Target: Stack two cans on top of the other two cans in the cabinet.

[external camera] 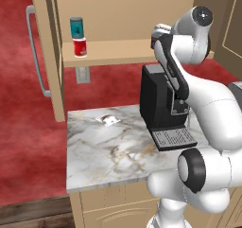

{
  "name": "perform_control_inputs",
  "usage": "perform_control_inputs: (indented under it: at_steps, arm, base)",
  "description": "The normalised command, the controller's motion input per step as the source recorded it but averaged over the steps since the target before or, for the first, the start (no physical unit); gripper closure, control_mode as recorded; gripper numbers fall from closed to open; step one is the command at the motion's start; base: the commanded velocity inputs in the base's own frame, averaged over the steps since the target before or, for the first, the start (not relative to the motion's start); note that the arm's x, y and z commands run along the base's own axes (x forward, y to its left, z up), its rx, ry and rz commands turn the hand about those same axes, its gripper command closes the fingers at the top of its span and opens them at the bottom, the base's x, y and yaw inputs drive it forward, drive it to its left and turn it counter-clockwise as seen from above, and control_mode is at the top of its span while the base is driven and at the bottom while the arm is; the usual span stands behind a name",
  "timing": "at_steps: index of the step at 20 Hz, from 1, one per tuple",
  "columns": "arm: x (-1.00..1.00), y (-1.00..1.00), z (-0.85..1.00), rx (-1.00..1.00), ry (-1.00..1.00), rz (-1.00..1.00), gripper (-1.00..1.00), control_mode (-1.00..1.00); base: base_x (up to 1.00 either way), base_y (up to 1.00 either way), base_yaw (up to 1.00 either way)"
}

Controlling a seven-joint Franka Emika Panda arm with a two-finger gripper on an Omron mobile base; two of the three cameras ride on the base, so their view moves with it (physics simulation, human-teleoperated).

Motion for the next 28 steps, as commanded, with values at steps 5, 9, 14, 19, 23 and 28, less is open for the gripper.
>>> perform_control_inputs:
  at_steps: [5,9,14,19,23,28]
  arm:
    - [0.00,-0.33,-0.12,-0.04,0.00,0.00,-1.00,-1.00]
    - [0.01,-0.09,-0.05,-0.02,0.00,0.01,-1.00,-1.00]
    - [0.00,0.00,-0.04,0.00,0.00,0.06,-1.00,-1.00]
    - [0.04,0.00,-0.06,0.00,0.00,0.06,-1.00,-1.00]
    - [0.17,0.00,-0.05,-0.01,0.00,0.03,-1.00,-1.00]
    - [0.24,0.05,-0.03,-0.01,0.00,0.01,-1.00,-1.00]
  base:
    - [0.00,0.00,0.00]
    - [0.00,0.00,0.00]
    - [0.00,0.00,0.00]
    - [0.00,0.00,0.00]
    - [0.00,0.00,0.00]
    - [0.00,0.00,0.00]
